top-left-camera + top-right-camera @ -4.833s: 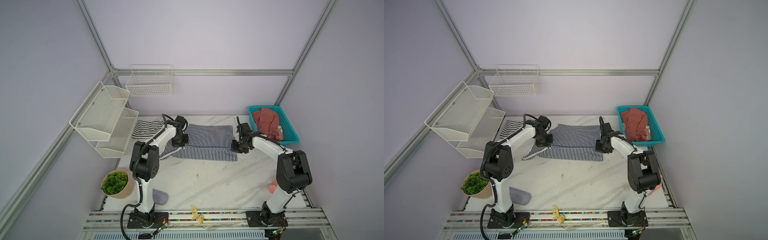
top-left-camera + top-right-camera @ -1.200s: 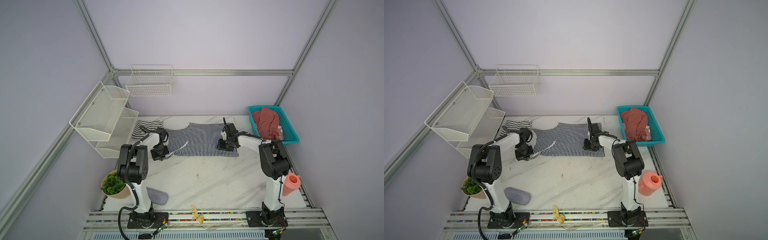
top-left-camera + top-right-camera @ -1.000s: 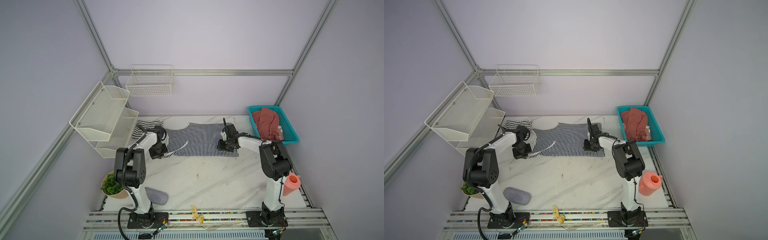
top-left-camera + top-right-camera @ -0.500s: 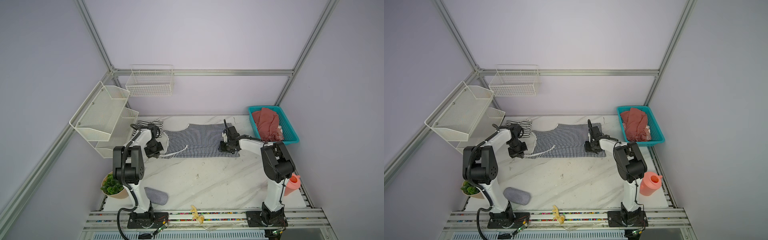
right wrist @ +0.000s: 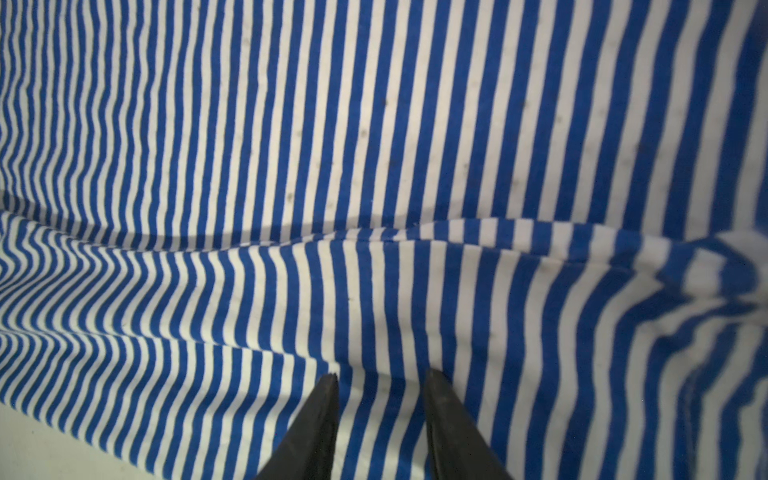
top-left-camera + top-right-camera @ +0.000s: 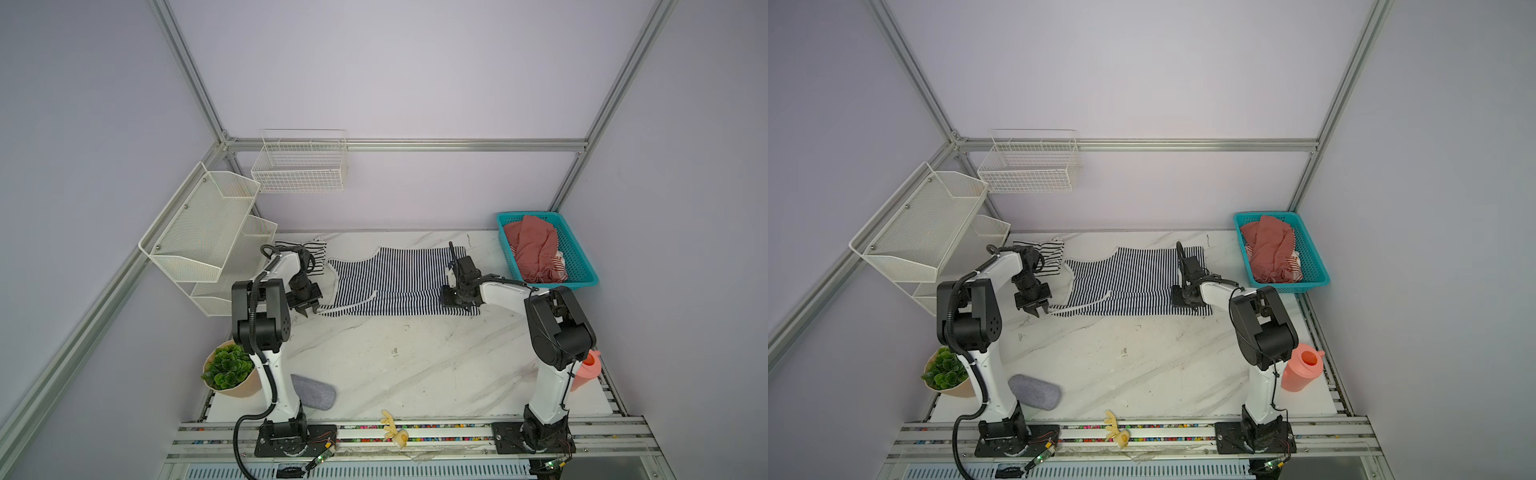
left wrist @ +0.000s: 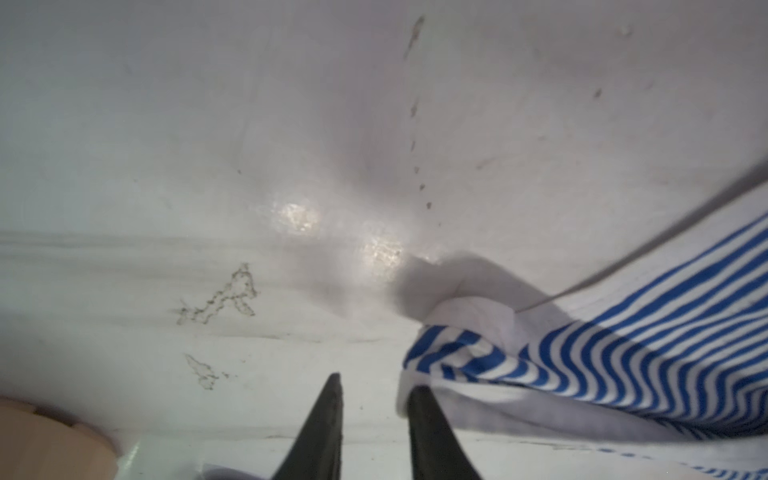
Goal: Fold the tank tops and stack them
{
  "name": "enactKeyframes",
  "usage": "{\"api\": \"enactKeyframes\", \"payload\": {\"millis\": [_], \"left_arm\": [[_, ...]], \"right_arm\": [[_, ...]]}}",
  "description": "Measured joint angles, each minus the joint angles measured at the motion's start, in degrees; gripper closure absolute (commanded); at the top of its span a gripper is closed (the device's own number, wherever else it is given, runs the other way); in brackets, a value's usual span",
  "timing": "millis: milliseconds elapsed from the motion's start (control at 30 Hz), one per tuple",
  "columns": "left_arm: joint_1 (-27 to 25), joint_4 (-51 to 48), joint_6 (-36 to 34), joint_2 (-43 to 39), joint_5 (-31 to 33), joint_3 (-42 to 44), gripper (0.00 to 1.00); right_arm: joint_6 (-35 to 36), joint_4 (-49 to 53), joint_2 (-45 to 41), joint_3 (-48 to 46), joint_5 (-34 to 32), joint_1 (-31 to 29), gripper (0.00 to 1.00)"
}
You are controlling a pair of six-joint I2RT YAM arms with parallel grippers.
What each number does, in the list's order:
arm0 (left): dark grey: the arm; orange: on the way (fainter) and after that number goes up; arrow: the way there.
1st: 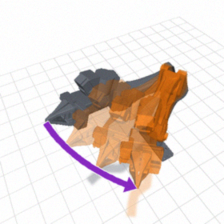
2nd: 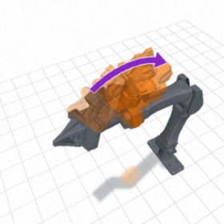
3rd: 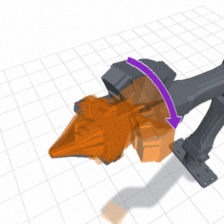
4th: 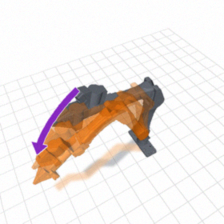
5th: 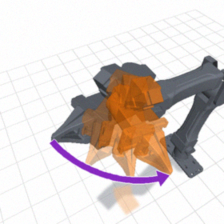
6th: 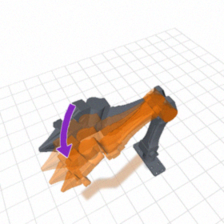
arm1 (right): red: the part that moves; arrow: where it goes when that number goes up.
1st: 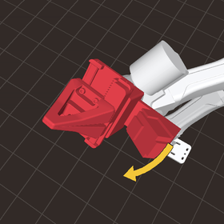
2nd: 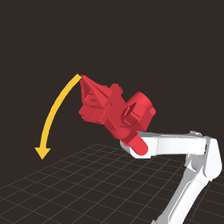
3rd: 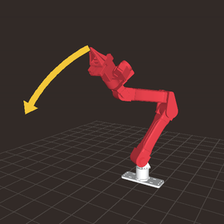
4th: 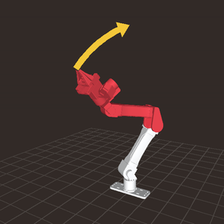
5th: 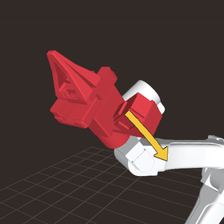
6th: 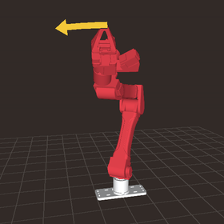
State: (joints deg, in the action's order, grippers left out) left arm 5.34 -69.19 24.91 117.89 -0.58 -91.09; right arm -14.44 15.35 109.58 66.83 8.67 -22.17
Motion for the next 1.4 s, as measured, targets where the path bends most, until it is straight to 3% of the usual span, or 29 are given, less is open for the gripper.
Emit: {"api": "enactKeyframes", "payload": {"millis": [267, 400, 533, 667, 867, 1033, 1200, 1400], "left_arm": [[1.4, -2.16, 0.04, -0.31, -0.24, -7.76, 0.34], [1.6, -2.19, 0.9, -2.71, -0.83, -8.57, 0.3], [1.33, -2.19, 1.11, -6.19, -2.05, -8.55, 0.33], [-0.9, -0.92, 2.47, -9.64, -3.78, -8.55, 0.44], [-12.7, 4.44, 4.68, -10.6, -8.09, -8.55, 0.5], [-21.75, 7.23, 5.16, -2.19, -13.11, -10.88, 0.53], [-22.32, 10.03, 6.03, 6.99, -15.74, -11.43, 0.54], [-21.2, 13.25, 7.13, 9.18, -16.96, -11.37, 0.54]], "right_arm": [[0.22, 2.99, -1.55, -0.15, 0.22, 0.0, 0.58], [0.68, 7.58, -2.75, 0.04, 0.13, 0.13, 0.58], [1.14, 11.41, -2.89, 1.09, 0.13, 0.26, 0.58], [1.27, 14.91, -2.86, 2.23, 0.11, 0.26, 0.58], [1.25, 17.94, -2.89, 5.03, 0.13, 0.26, 0.57], [0.83, 18.86, -3.91, 5.57, -0.22, 0.28, 0.53], [0.44, 19.19, -5.16, 5.22, -1.64, 0.37, 0.51], [0.13, 19.15, -5.22, 2.29, -2.32, 0.52, 0.5]]}}
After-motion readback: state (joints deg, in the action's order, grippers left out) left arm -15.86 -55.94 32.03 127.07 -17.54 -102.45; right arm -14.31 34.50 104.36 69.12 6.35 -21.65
